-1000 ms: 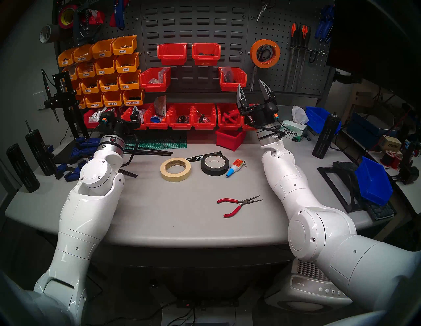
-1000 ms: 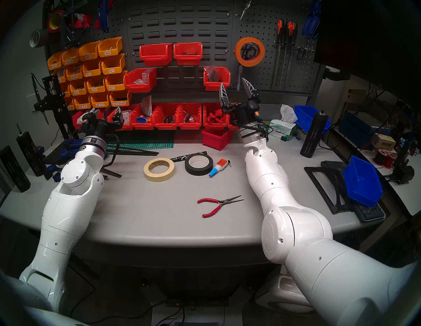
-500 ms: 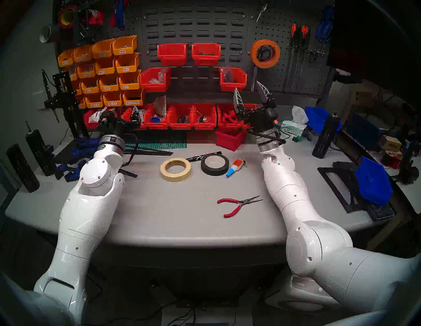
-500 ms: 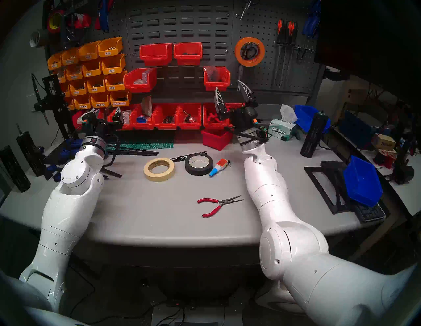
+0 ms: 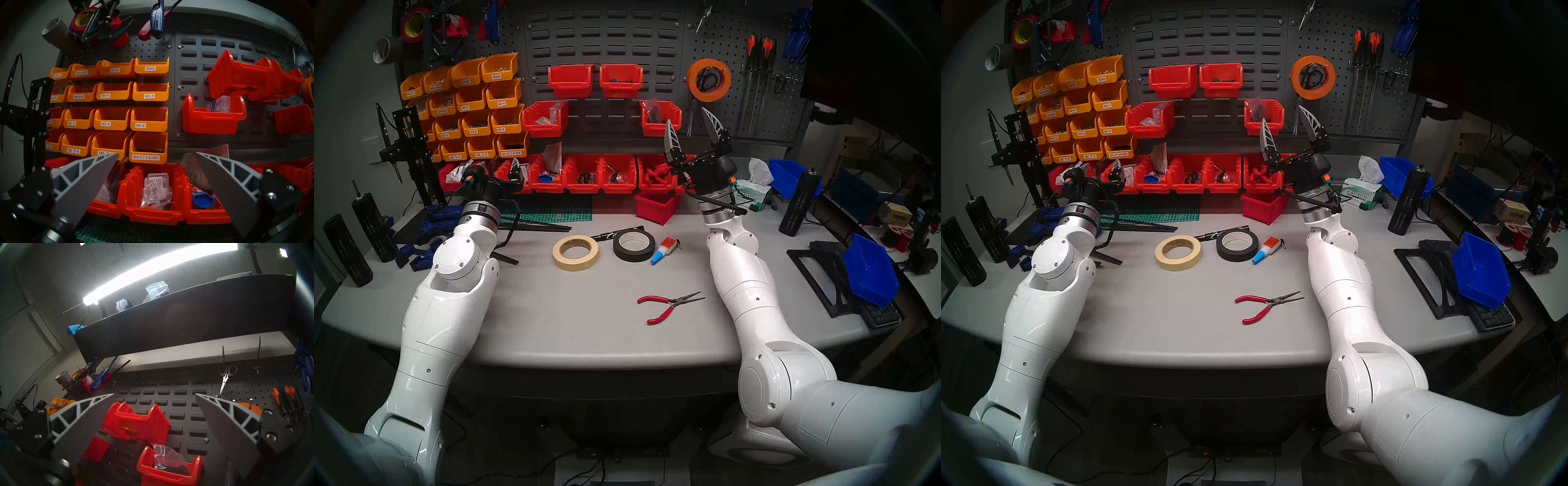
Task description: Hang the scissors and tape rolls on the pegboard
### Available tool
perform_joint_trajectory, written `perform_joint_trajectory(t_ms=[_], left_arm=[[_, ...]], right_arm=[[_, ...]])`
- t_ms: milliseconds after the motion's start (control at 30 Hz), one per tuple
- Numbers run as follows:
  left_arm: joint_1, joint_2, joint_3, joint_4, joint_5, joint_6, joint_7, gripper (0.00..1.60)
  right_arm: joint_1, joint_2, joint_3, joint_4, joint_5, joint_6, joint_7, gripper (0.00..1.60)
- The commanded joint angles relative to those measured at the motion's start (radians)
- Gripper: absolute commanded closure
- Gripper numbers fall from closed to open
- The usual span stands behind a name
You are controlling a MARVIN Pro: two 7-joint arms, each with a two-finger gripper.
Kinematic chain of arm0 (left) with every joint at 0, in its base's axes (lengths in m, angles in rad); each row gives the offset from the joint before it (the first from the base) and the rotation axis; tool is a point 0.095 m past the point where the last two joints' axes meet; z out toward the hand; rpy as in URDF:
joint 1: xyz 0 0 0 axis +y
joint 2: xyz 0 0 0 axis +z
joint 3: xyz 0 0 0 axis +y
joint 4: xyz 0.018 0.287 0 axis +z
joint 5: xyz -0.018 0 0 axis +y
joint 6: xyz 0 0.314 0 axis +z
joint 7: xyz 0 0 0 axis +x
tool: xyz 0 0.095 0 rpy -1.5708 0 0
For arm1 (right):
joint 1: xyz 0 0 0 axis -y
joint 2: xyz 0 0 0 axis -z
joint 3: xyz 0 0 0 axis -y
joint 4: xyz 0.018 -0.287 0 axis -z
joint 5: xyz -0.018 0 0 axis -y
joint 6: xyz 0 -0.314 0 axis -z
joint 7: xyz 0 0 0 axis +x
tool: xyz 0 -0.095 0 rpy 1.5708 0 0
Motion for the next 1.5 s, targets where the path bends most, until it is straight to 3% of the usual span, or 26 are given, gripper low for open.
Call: perform_joint_trajectory(t_ms=[0,800,1167,1467], left_arm=[[-0.034,0.003,-0.009,-0.029,0.0,-0.012,-0.002,0.0],[-0.035,0.002,-0.009,-0.031,0.0,-0.014,-0.002,0.0],[-0.036,0.001,-0.009,-0.031,0.0,-0.016,-0.002,0.0],[-0.036,0.001,-0.009,-0.031,0.0,-0.017,-0.002,0.0]], right_arm=[[-0.043,-0.004,-0.001,-0.126,0.018,0.022,0.0,0.0],[-0.187,0.01,0.025,-0.386,0.004,0.19,-0.035,0.0],[-0.249,0.005,0.035,-0.514,-0.061,0.327,-0.092,0.0],[-0.309,-0.005,0.037,-0.62,-0.115,0.495,-0.162,0.0]])
